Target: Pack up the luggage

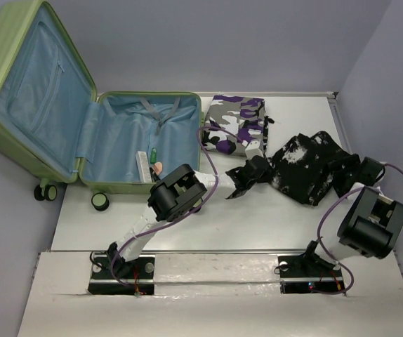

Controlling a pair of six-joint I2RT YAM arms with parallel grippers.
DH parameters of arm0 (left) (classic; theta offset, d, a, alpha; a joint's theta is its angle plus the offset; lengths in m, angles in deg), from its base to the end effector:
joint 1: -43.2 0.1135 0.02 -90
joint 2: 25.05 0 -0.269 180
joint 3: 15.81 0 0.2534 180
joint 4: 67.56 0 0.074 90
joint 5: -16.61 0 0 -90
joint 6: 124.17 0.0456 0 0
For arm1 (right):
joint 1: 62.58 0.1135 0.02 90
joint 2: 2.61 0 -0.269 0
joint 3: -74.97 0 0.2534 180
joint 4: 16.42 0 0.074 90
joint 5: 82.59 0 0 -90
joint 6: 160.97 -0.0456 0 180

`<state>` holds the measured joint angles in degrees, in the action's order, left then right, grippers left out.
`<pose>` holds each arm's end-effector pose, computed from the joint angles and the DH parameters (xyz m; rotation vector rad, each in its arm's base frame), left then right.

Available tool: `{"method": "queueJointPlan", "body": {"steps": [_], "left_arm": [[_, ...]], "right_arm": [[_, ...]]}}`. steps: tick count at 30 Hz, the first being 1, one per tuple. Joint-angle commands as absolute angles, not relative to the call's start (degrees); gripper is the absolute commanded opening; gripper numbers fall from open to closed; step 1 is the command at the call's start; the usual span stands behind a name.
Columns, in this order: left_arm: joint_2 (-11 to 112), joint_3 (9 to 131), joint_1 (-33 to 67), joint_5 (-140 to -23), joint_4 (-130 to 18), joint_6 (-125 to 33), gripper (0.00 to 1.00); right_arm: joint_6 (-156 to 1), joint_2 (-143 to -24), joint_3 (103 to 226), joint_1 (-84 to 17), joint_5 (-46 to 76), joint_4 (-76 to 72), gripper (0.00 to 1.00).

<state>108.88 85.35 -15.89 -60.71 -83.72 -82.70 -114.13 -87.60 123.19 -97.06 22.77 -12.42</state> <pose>0.2825 -0.4524 0.1362 0.0191 2.0023 -1.0693 0.2449 -0.1536 0.1527 1.3176 1.8620 0.3851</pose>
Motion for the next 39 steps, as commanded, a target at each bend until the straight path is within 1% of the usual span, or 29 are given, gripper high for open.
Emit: {"method": "queueJointPlan", "body": {"steps": [1,3,4,5,10,11,14,16,17,19,20,22,25,28,29,32,35,36,39], "left_arm": [[104.4,82.4,-16.4,-61.7,-82.2,-81.4,0.06],[103.8,82.1,-16.3,-61.8,-82.3,-81.2,0.06],[103.7,82.0,-16.4,-62.1,-82.3,-81.1,0.06],[103.7,82.1,-16.4,-62.1,-82.5,-81.3,0.06],[103.5,82.0,-16.5,-62.7,-82.9,-81.4,0.06],[103.5,82.0,-16.5,-62.8,-83.0,-81.5,0.06],[103.3,81.4,-16.5,-63.0,-83.5,-81.5,0.06],[103.0,81.0,-16.5,-63.3,-83.9,-81.5,0.06],[102.9,80.9,-16.5,-63.4,-84.2,-81.5,0.06],[102.8,80.5,-16.5,-63.5,-84.5,-81.2,0.06],[102.8,80.5,-16.5,-63.6,-84.5,-81.1,0.06],[103.3,80.5,-16.5,-64.0,-84.8,-81.2,0.06],[103.9,80.7,-16.5,-64.7,-85.2,-81.5,0.06],[103.8,80.6,-16.5,-64.8,-85.5,-81.6,0.06],[103.8,80.5,-16.5,-64.7,-85.6,-81.5,0.06],[103.5,80.5,-16.4,-64.7,-85.7,-81.5,0.06],[103.4,80.6,-16.5,-64.8,-85.9,-81.5,0.06],[103.5,80.5,-16.5,-64.9,-85.8,-81.5,0.06],[103.3,80.2,-16.5,-64.8,-85.9,-81.4,0.06]], "right_arm": [[-113.8,-76.6,117.6,-96.9,16.8,-7.8,1.0],[-113.8,-71.6,116.1,-96.9,14.5,-6.2,1.0],[-113.5,-65.9,115.2,-96.9,14.0,-5.3,1.0],[-113.0,-63.2,113.3,-96.9,13.0,-4.8,1.0],[-106.6,-52.4,112.7,-96.9,13.6,0.3,1.0],[-105.7,-52.2,113.4,-96.9,14.1,2.5,1.0],[-103.8,-54.5,114.9,-96.9,14.0,3.0,1.0],[-103.2,-62.2,117.0,-96.9,16.5,1.4,1.0],[-102.8,-65.2,117.9,-96.9,20.6,1.0,1.0],[-100.9,-71.6,120.2,-96.3,23.7,-0.3,1.0],[-100.4,-72.4,120.3,-95.7,24.6,-0.8,1.0],[-99.7,-72.7,120.4,-94.7,23.3,-0.8,1.0],[-99.3,-70.0,119.3,-94.0,21.5,-1.2,1.0],[-99.8,-65.0,117.3,-94.0,20.9,-2.1,0.99],[-100.0,-61.4,116.7,-94.0,20.4,-2.1,0.99],[-99.6,-57.1,115.5,-93.4,19.3,-3.2,0.98],[-98.2,-59.8,117.8,-92.1,18.0,0.4,0.99],[-98.0,-63.7,119.2,-92.1,18.4,1.0,1.0],[-97.3,-68.8,121.3,-91.6,17.7,2.5,1.0]]}}
